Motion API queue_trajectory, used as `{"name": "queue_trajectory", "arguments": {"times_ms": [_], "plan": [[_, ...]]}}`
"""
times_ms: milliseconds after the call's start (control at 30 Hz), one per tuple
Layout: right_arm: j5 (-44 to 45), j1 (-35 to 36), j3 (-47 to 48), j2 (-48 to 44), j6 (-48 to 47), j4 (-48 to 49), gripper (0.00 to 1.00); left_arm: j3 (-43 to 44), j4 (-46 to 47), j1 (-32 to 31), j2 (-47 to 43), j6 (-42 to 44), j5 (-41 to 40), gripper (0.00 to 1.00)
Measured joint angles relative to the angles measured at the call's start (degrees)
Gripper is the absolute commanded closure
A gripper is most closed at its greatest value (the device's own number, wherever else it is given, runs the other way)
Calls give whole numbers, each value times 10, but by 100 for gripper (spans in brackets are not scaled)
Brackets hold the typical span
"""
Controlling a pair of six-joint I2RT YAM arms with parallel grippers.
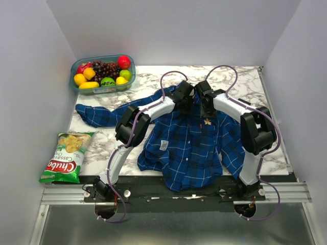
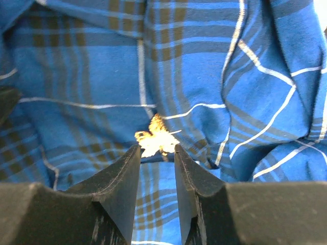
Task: Pin the brooch onto the clothing
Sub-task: Smooth out the clothing with brooches at the center of the board.
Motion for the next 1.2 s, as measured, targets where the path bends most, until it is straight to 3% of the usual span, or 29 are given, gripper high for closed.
{"name": "queue_trajectory", "arguments": {"times_ms": [533, 1067, 1200], "plan": [[23, 10, 1, 34, 13, -9, 43, 0, -1, 7, 0, 0, 3, 100], [43, 18, 28, 57, 13, -22, 43, 0, -1, 15, 0, 0, 6, 100], [42, 18, 28, 56, 13, -22, 37, 0, -2, 15, 0, 0, 6, 100]]}}
